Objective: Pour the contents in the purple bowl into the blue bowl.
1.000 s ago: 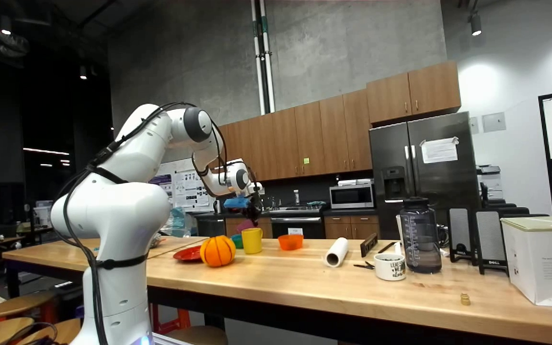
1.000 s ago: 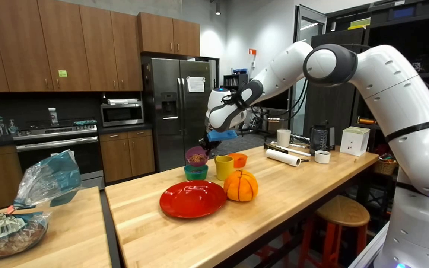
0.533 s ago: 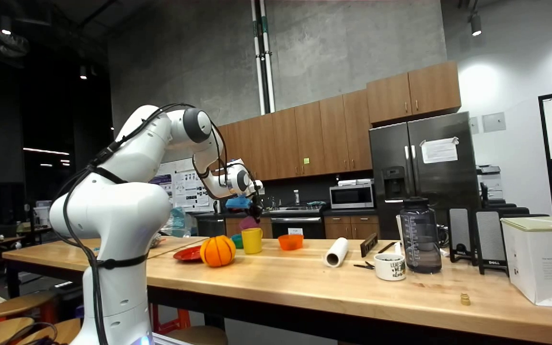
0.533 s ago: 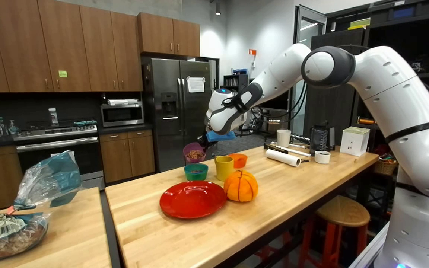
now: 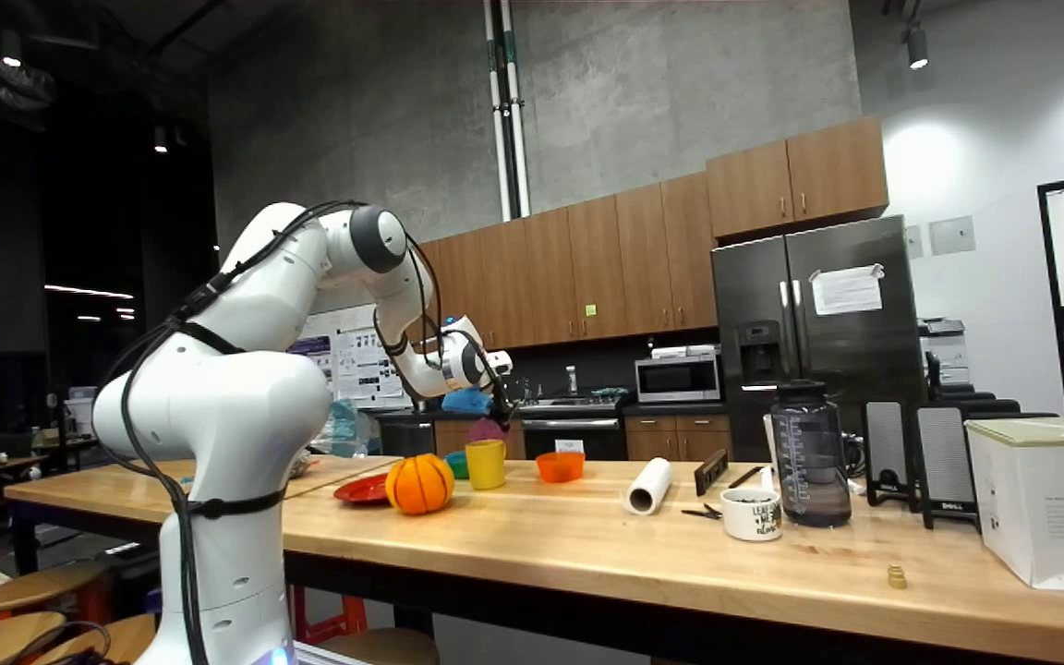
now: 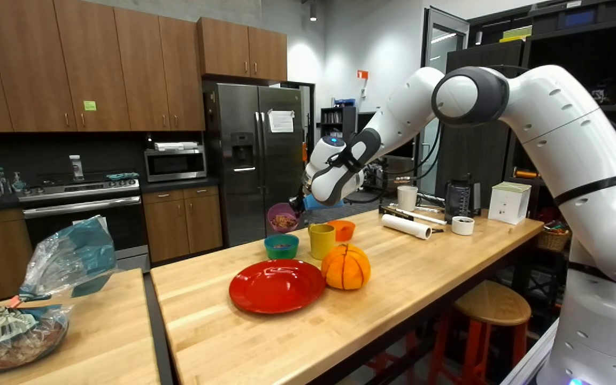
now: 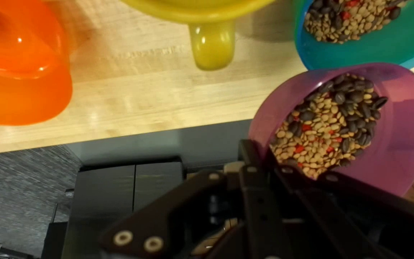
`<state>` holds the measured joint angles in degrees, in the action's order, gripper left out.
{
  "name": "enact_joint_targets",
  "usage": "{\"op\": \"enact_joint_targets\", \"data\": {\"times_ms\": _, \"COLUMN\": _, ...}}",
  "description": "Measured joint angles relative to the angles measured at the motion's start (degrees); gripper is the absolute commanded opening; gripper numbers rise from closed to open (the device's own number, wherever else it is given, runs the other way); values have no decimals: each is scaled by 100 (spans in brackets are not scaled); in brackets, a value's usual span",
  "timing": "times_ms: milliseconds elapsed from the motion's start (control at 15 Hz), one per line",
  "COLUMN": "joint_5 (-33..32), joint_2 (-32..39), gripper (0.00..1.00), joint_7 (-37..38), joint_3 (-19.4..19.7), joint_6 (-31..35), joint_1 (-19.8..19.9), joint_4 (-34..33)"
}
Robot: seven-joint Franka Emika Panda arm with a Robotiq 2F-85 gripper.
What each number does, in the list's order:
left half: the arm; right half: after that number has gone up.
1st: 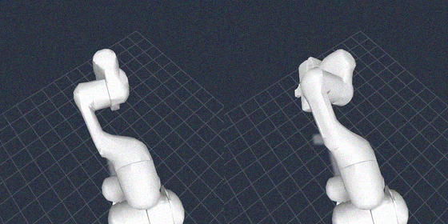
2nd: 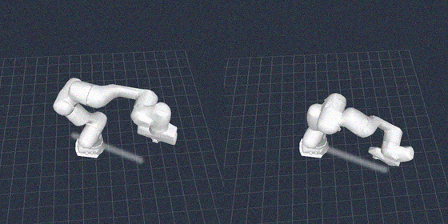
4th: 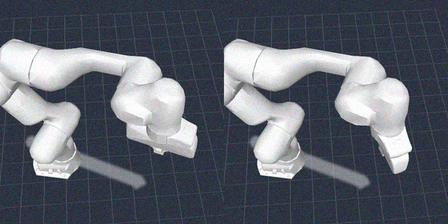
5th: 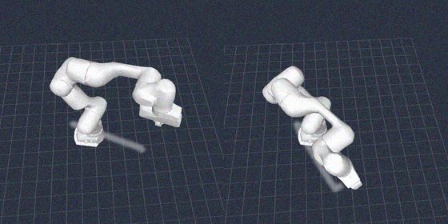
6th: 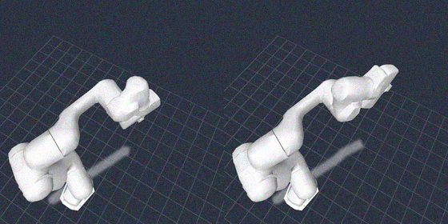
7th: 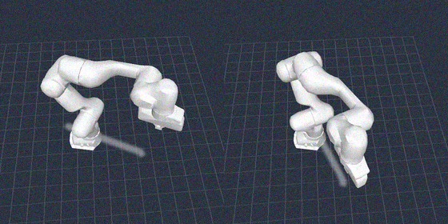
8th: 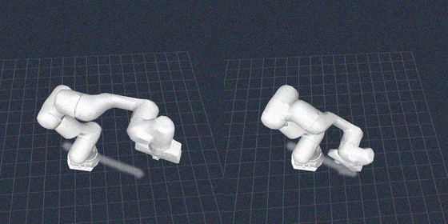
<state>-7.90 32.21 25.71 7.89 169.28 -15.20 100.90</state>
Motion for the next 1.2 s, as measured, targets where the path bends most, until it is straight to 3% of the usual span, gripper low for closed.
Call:
{"op": "enact_joint_targets", "data": {"times_ms": 533, "joint_5": -67, "joint_2": -81, "gripper": 1, "joint_7": 83, "joint_3": 225, "joint_6": 1081, "joint_1": -195, "joint_4": 657}}
{"op": "enact_joint_targets", "data": {"times_ms": 933, "joint_5": -416, "joint_2": -270, "gripper": 1, "joint_7": 82, "joint_3": 1327, "joint_6": 1059, "joint_1": -1238, "joint_4": 923}}
{"op": "enact_joint_targets", "data": {"times_ms": 1200, "joint_5": -594, "joint_2": -424, "gripper": 1, "joint_7": 76, "joint_3": 1763, "joint_6": 459, "joint_1": -1849, "joint_4": 954}}
